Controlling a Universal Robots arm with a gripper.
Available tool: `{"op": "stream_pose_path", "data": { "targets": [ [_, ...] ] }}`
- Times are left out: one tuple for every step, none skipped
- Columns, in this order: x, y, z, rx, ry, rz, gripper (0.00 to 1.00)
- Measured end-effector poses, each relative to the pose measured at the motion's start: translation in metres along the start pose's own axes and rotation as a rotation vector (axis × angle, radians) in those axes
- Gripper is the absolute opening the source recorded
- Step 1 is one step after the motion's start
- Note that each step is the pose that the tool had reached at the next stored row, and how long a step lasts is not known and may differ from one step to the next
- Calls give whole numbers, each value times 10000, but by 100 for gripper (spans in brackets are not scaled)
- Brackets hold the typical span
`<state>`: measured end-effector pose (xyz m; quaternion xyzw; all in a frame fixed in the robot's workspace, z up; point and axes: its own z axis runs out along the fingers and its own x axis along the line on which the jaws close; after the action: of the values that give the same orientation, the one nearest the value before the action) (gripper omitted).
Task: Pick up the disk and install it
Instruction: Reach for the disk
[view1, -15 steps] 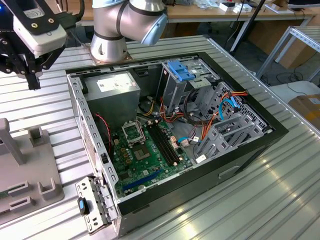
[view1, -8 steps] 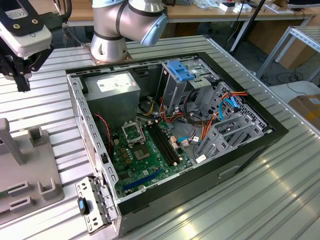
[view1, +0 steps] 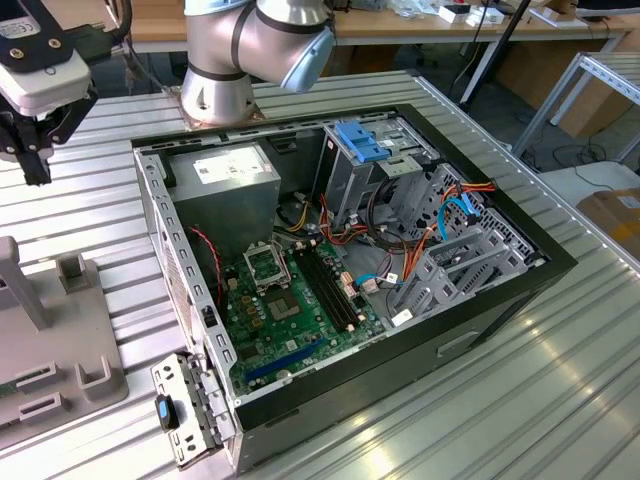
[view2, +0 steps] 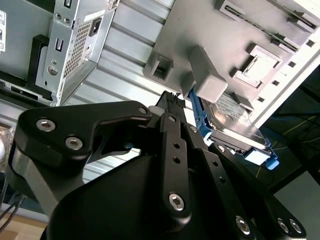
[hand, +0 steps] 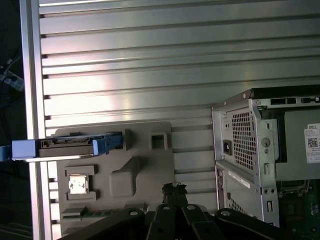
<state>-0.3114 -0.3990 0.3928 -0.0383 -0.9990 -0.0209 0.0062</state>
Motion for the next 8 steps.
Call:
{"op": "stream_pose_path", "data": {
  "targets": [
    [32, -2, 1, 0, 0, 0, 11],
    [50, -4, 1, 0, 0, 0, 11],
    [103, -8, 2, 0, 0, 1, 11],
    [129, -10, 3, 0, 1, 0, 11],
    [158, -12, 3, 0, 1, 1, 11],
    [160, -13, 3, 0, 0, -1, 11],
    [162, -12, 3, 1, 1, 0, 11],
    [163, -13, 3, 0, 1, 0, 11]
  ]
}}
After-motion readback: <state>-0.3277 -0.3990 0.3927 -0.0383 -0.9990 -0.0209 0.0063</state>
